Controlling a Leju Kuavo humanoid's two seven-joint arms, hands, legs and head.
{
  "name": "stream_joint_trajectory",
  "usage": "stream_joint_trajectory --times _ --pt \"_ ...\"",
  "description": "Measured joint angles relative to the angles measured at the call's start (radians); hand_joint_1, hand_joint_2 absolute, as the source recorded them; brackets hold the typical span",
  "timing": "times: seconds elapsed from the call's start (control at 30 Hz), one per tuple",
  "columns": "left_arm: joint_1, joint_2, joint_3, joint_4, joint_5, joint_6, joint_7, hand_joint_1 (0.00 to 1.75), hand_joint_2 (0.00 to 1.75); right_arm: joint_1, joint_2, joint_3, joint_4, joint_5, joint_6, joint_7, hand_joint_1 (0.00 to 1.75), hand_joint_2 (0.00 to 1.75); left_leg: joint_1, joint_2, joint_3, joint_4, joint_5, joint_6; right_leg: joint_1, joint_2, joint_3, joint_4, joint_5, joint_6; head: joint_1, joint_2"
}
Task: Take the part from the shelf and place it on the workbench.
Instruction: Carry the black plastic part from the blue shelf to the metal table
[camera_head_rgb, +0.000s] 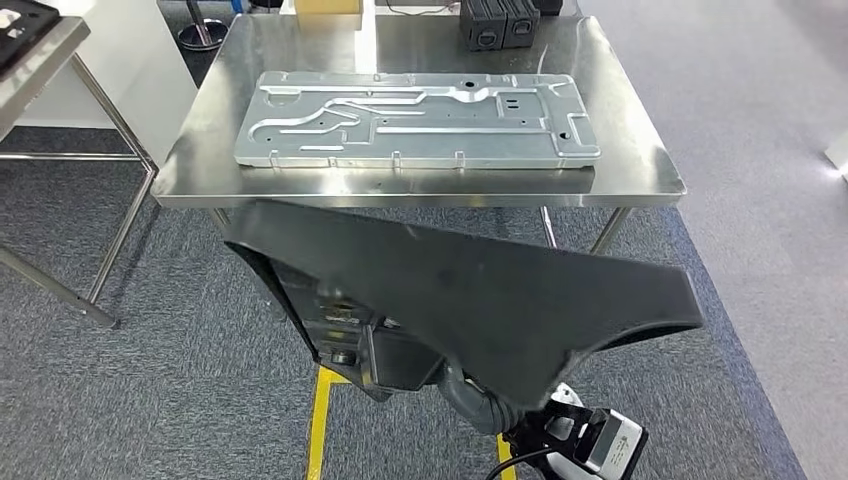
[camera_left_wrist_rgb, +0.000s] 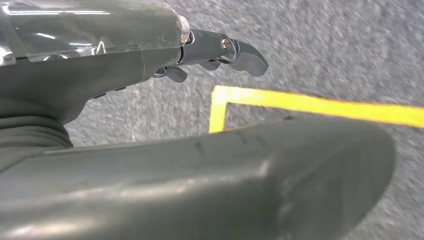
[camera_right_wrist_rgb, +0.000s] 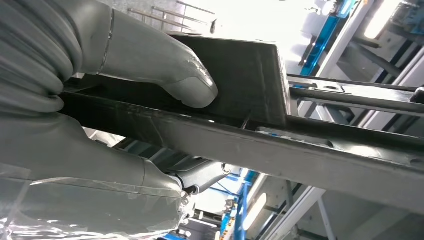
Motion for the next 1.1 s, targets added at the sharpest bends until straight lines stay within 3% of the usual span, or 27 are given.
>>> stream_joint_trajectory --times 0.07,0.13,0.2,0.27,0.33,0.37,0.4,0.43,0.5,0.53,0.6,0.7,0.77,0.87,0.9,0.93,1.03,1.1 --pt "-0.003 -0.002 0.001 0.0 0.0 0.001 0.001 0.0 0.0 0.0 0.0 0.0 0.001 -0.001 0.0 0.0 1.75 1.75 0.0 -0.002 0.013 -0.006 -0.012 -0.009 0.009 -0.001 0.018 -0.075 0.028 -0.014 -0.003 0.0" --pt "-0.004 -0.003 0.003 0.0 0.0 0.002 0.002 0.0 0.0 0.0 0.0 0.0 0.001 -0.003 0.0 0.0 1.75 1.75 -0.001 -0.002 0.023 -0.001 -0.012 -0.022 0.013 -0.001 0.023 -0.09 0.024 -0.029 -0.006 0.0" --pt "-0.004 -0.003 0.006 0.0 0.001 0.005 0.003 0.0 0.0 0.001 0.001 0.0 0.0 -0.004 0.001 0.0 1.75 1.75 -0.002 0.001 0.026 0.025 -0.018 -0.034 0.006 -0.002 0.045 -0.1 0.034 -0.041 -0.007 0.0" --pt "-0.006 -0.003 0.007 0.0 0.001 0.009 0.005 0.0 0.0 -0.001 0.002 0.0 0.0 -0.006 0.001 -0.001 1.75 1.75 0.001 0.004 -0.013 0.101 -0.052 -0.041 0.001 -0.004 0.064 -0.106 0.028 -0.05 -0.011 0.0" --pt "-0.006 -0.004 0.007 0.0 0.001 0.012 0.007 0.0 0.0 -0.001 0.002 0.0 0.0 -0.007 0.001 -0.001 1.75 1.75 0.004 0.005 -0.088 0.218 -0.102 -0.047 0.001 -0.005 0.073 -0.107 0.018 -0.054 -0.015 0.0" --pt "-0.004 -0.004 0.007 0.0 0.001 0.014 0.008 0.0 0.0 0.001 0.002 0.0 0.0 -0.007 0.0 -0.001 1.75 1.75 0.006 0.005 -0.12 0.256 -0.115 -0.05 0.001 -0.005 0.077 -0.106 0.012 -0.053 -0.015 0.0" --pt "-0.002 -0.003 0.008 0.0 0.001 0.015 0.009 0.0 0.0 0.003 0.002 0.0 0.0 -0.007 0.0 -0.002 1.75 1.75 0.007 0.005 -0.137 0.264 -0.108 -0.052 0.0 -0.004 0.084 -0.106 0.006 -0.052 -0.015 0.0" --pt "0.0 -0.002 0.008 0.0 0.001 0.016 0.011 0.0 0.0 0.004 0.002 0.0 0.0 -0.007 0.0 -0.002 1.75 1.75 0.008 0.006 -0.136 0.236 -0.078 -0.054 -0.001 -0.003 0.092 -0.106 0.0 -0.05 -0.015 0.0" --pt "0.001 0.0 0.009 0.0 0.002 0.017 0.012 0.0 0.0 0.007 0.003 0.0 -0.001 -0.008 -0.001 -0.002 1.75 1.75 0.01 0.008 -0.097 0.111 0.01 -0.053 -0.003 -0.003 0.11 -0.105 -0.015 -0.042 -0.015 0.0" --pt "0.001 0.0 0.01 0.0 0.002 0.017 0.013 0.0 0.0 0.007 0.003 0.0 -0.001 -0.008 -0.001 -0.003 1.75 1.75 0.009 0.01 -0.079 0.056 0.03 -0.051 -0.003 -0.003 0.116 -0.103 -0.021 -0.037 -0.015 0.0" --pt "0.002 0.002 0.012 0.0 0.003 0.018 0.014 0.0 0.0 0.007 0.004 0.0 -0.001 -0.008 -0.001 -0.004 1.75 1.75 0.005 0.012 -0.064 0.008 0.034 -0.041 -0.001 -0.003 0.121 -0.1 -0.029 -0.023 -0.015 0.0" --pt "0.005 0.005 0.014 0.0 0.003 0.019 0.014 0.0 0.0 0.008 0.005 0.0 -0.005 -0.008 -0.002 -0.008 1.75 1.75 0.006 0.009 -0.048 -0.001 0.04 -0.018 -0.002 -0.002 0.124 -0.077 -0.034 -0.003 -0.015 0.0" --pt "0.003 0.006 0.014 0.0 0.001 0.018 0.013 0.0 0.0 0.008 0.005 0.0 -0.011 -0.008 -0.003 -0.01 1.75 1.75 0.008 0.007 -0.029 -0.006 0.036 -0.008 -0.004 -0.002 0.09 -0.01 -0.062 0.006 -0.013 0.0" --pt "0.002 0.006 0.014 0.0 -0.003 0.018 0.012 0.0 0.0 0.012 0.005 0.0 -0.017 -0.008 -0.008 -0.016 1.75 1.75 0.007 0.006 -0.016 -0.007 0.021 -0.002 -0.006 -0.002 -0.033 0.164 -0.13 0.012 -0.012 0.0" --pt "0.002 0.007 0.014 0.0 -0.003 0.018 0.012 0.0 0.0 0.015 0.005 0.0 -0.019 -0.007 -0.011 -0.021 1.75 1.75 0.007 0.005 -0.008 -0.007 0.014 -0.003 -0.006 -0.002 -0.06 0.185 -0.132 0.012 -0.012 0.0" --pt "0.003 0.007 0.014 0.0 -0.004 0.018 0.012 0.0 0.0 0.017 0.005 -0.001 -0.023 -0.006 -0.015 -0.028 1.75 1.75 0.007 0.004 0.002 -0.007 0.006 -0.004 -0.005 -0.002 -0.069 0.168 -0.112 0.01 -0.012 0.0" --pt "0.003 0.007 0.014 0.0 -0.007 0.018 0.011 0.0 0.0 0.021 0.005 -0.004 -0.034 -0.003 -0.018 -0.046 1.75 1.75 0.006 0.005 0.037 -0.009 -0.021 -0.012 0.001 -0.01 -0.022 -0.01 0.022 -0.008 -0.012 0.0" --pt "0.001 0.006 0.014 0.0 -0.009 0.018 0.01 0.0 0.0 0.024 0.005 -0.008 -0.038 -0.005 -0.017 -0.054 1.75 1.75 0.004 0.007 0.052 -0.015 -0.034 -0.022 0.009 -0.017 -0.002 -0.078 0.058 -0.02 -0.013 0.0"
